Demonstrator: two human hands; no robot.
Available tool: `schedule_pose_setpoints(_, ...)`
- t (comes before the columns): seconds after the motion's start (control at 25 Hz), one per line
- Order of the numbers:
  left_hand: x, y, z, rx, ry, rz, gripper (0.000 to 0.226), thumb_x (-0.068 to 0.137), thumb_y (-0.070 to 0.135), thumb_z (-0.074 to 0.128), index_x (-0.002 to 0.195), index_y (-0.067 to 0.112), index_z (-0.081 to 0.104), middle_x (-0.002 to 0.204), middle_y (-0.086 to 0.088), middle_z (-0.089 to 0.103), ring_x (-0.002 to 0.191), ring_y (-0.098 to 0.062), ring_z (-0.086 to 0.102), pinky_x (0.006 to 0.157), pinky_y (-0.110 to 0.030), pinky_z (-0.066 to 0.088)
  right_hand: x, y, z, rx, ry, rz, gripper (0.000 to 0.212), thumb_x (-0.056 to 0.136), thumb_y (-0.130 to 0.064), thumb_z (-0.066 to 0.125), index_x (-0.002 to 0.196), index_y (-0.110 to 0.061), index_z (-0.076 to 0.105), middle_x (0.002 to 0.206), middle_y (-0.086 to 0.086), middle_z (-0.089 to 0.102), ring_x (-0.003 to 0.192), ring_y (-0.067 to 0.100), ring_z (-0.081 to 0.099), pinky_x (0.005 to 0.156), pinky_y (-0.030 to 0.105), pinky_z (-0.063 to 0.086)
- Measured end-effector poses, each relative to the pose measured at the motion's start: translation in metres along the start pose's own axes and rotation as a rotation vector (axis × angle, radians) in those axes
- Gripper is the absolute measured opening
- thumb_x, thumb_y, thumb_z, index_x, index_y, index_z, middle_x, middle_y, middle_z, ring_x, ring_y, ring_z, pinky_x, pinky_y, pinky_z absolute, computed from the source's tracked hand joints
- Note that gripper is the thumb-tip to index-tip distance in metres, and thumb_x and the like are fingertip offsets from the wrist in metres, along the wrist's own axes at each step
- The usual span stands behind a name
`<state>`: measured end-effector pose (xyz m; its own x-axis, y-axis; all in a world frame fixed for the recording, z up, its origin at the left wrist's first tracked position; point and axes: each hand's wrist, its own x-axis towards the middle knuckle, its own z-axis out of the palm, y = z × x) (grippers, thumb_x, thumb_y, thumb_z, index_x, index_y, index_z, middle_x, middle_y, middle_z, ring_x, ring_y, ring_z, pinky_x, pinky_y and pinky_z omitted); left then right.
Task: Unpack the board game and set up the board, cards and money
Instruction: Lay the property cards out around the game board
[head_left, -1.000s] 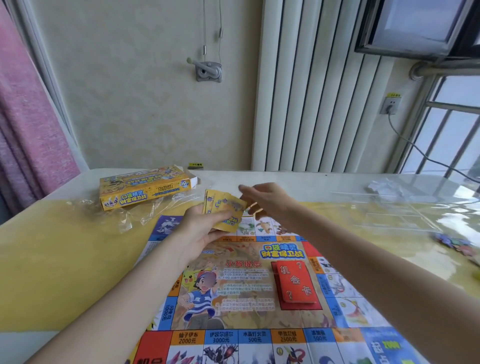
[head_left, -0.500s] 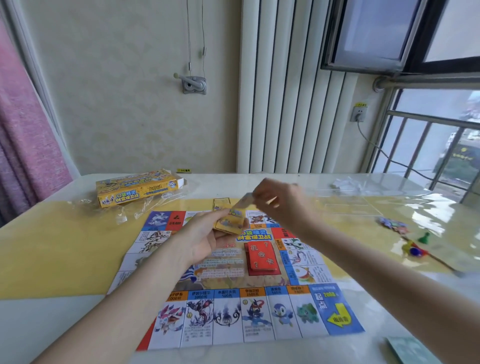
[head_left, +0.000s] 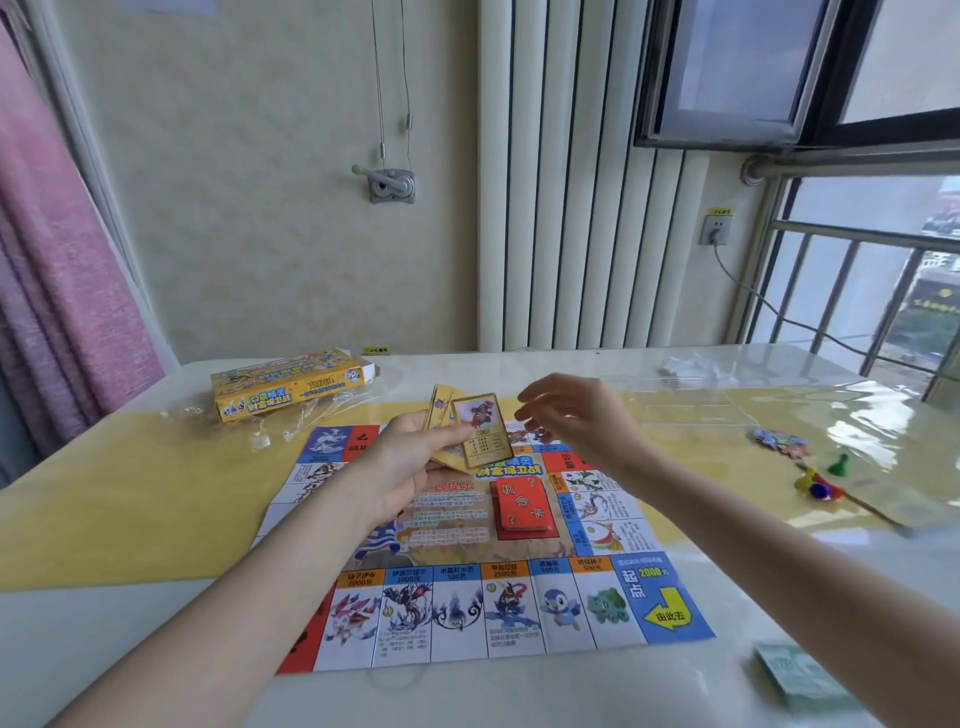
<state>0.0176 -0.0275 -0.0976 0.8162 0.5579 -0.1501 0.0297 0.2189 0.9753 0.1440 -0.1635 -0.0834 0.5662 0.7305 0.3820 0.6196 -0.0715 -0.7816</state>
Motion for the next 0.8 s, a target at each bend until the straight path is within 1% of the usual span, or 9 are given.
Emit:
schedule_pose_setpoints(0.12, -0.003, -0.003, 0.005, 0.068, -0.034, 0.033, 0.009, 0.088, 0.003, 0.058, 0.095, 0.008, 0.06, 0.088, -0.011, 0.068, 0.076, -0.02, 0.065, 0.064, -0.03, 0.057, -0.004, -0.008, -0.003, 0.228, -0.122, 0.209, 0.025, 0.085, -0.004, 0.06, 0.11, -0.005, 0.055, 0.093, 0.015, 0.069, 0.074, 0.023, 0.066, 0.065, 0.023, 0.056)
schedule_pose_setpoints(0.2, -0.005, -0.007, 0.009, 0.08, -0.046, 0.054, 0.011, 0.088, 0.004, 0.058, 0.098, 0.007, 0.06, 0.089, -0.009, 0.068, 0.077, -0.019, 0.065, 0.067, -0.03, 0.056, -0.008, -0.011, -0.001, 0.224, -0.293, 0.311, 0.039, 0.081, -0.005, 0.065, 0.116, -0.01, 0.048, 0.092, 0.013, 0.067, 0.07, 0.02, 0.065, 0.063, 0.022, 0.056)
schedule_pose_setpoints(0.28, -0.008, -0.012, 0.012, 0.089, -0.054, 0.049, 0.017, 0.088, 0.004, 0.058, 0.105, 0.005, 0.059, 0.09, -0.009, 0.069, 0.078, -0.018, 0.066, 0.067, -0.029, 0.056, -0.011, -0.01, 0.0, 0.188, -0.372, 0.373, 0.046, 0.078, 0.0, 0.067, 0.116, -0.015, 0.045, 0.092, 0.011, 0.064, 0.069, 0.019, 0.065, 0.06, 0.02, 0.055)
schedule_pose_setpoints(0.4, -0.016, -0.017, 0.012, 0.105, -0.079, -0.012, 0.009, 0.087, 0.002, 0.059, 0.095, 0.006, 0.059, 0.082, -0.007, 0.07, 0.067, -0.015, 0.067, 0.059, -0.025, 0.057, -0.011, -0.006, 0.0, 0.095, -0.343, 0.403, 0.037, 0.078, 0.003, 0.067, 0.109, -0.011, 0.054, 0.085, 0.007, 0.063, 0.065, 0.016, 0.059, 0.053, 0.018, 0.048)
schedule_pose_setpoints(0.48, -0.019, -0.018, 0.007, 0.142, -0.077, -0.049, 0.011, 0.088, 0.002, 0.059, 0.098, 0.007, 0.058, 0.092, -0.013, 0.07, 0.076, -0.02, 0.068, 0.06, -0.028, 0.057, -0.009, -0.001, -0.004, 0.048, -0.28, 0.434, 0.023, 0.08, 0.001, 0.065, 0.102, -0.003, 0.062, 0.078, 0.006, 0.062, 0.064, 0.015, 0.051, 0.053, 0.019, 0.042)
schedule_pose_setpoints(0.56, -0.016, -0.017, 0.001, 0.176, -0.007, -0.038, 0.019, 0.089, 0.002, 0.057, 0.107, 0.003, 0.057, 0.104, -0.018, 0.067, 0.091, -0.028, 0.066, 0.067, -0.032, 0.056, -0.005, 0.002, -0.011, 0.163, -0.176, 0.492, 0.012, 0.083, -0.001, 0.06, 0.094, -0.002, 0.064, 0.083, 0.01, 0.062, 0.075, 0.018, 0.052, 0.061, 0.023, 0.043)
schedule_pose_setpoints(0.64, -0.011, -0.012, -0.004, 0.148, 0.084, -0.002, 0.021, 0.089, 0.002, 0.057, 0.11, 0.001, 0.056, 0.102, -0.017, 0.067, 0.088, -0.026, 0.066, 0.064, -0.031, 0.057, 0.001, -0.001, -0.019, 0.377, -0.102, 0.515, 0.008, 0.088, -0.003, 0.053, 0.089, -0.002, 0.062, 0.091, 0.012, 0.062, 0.083, 0.022, 0.055, 0.066, 0.025, 0.047)
schedule_pose_setpoints(0.72, -0.006, -0.002, -0.004, 0.124, 0.121, 0.055, 0.015, 0.089, 0.002, 0.057, 0.104, 0.003, 0.057, 0.093, -0.011, 0.066, 0.078, -0.02, 0.064, 0.057, -0.026, 0.057, 0.009, -0.007, -0.024, 0.531, -0.06, 0.514, 0.012, 0.093, -0.005, 0.046, 0.088, -0.001, 0.056, 0.09, 0.014, 0.061, 0.078, 0.024, 0.061, 0.061, 0.025, 0.052)
schedule_pose_setpoints(0.8, 0.002, 0.006, 0.001, 0.133, 0.125, 0.11, 0.008, 0.089, 0.003, 0.056, 0.094, 0.009, 0.059, 0.09, -0.008, 0.066, 0.077, -0.019, 0.064, 0.059, -0.028, 0.056, 0.018, -0.01, -0.022, 0.541, -0.054, 0.495, 0.013, 0.095, -0.004, 0.042, 0.088, -0.002, 0.053, 0.083, 0.015, 0.062, 0.063, 0.02, 0.066, 0.046, 0.021, 0.05)
